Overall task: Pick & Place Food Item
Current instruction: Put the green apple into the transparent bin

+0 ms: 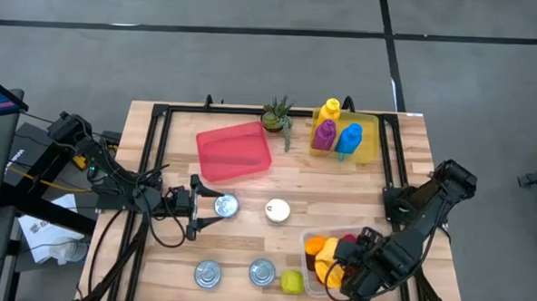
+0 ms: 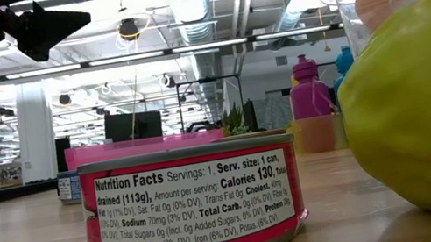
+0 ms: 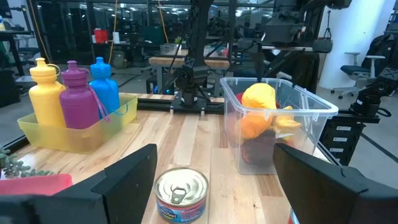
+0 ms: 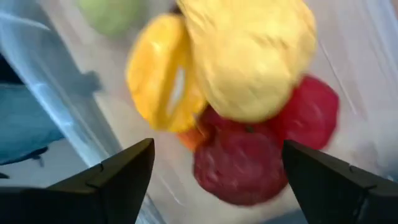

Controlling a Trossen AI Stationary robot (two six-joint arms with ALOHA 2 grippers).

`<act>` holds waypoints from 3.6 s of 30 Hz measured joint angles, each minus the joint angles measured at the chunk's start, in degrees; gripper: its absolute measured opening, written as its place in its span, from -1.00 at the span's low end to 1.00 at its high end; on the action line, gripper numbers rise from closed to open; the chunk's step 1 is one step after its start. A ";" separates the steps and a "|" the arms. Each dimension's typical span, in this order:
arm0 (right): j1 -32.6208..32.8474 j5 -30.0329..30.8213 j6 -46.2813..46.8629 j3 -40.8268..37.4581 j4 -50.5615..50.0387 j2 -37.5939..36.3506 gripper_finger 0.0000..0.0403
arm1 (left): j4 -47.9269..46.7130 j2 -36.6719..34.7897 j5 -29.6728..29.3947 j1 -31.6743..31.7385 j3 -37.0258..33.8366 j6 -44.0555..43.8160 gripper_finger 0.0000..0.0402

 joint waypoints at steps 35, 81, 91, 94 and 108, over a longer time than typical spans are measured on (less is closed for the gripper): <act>-4.90 24.55 -12.79 7.67 -5.07 -0.04 0.65 | -9.16 21.89 10.74 -3.15 17.44 0.10 0.56; 1.33 26.37 -6.28 7.65 -9.49 -0.02 0.65 | -37.69 64.63 26.82 1.44 65.41 -4.55 0.91; 1.33 26.98 -6.55 7.65 -9.32 -0.02 0.65 | -40.41 66.82 25.13 2.27 68.26 -4.62 0.91; 1.33 27.29 -6.57 7.65 -9.25 -0.02 0.65 | -40.38 66.82 24.44 2.47 68.26 -4.25 0.86; 1.33 27.44 -6.74 7.65 -9.11 -0.02 0.65 | -40.34 66.79 23.92 2.74 68.26 -4.27 0.32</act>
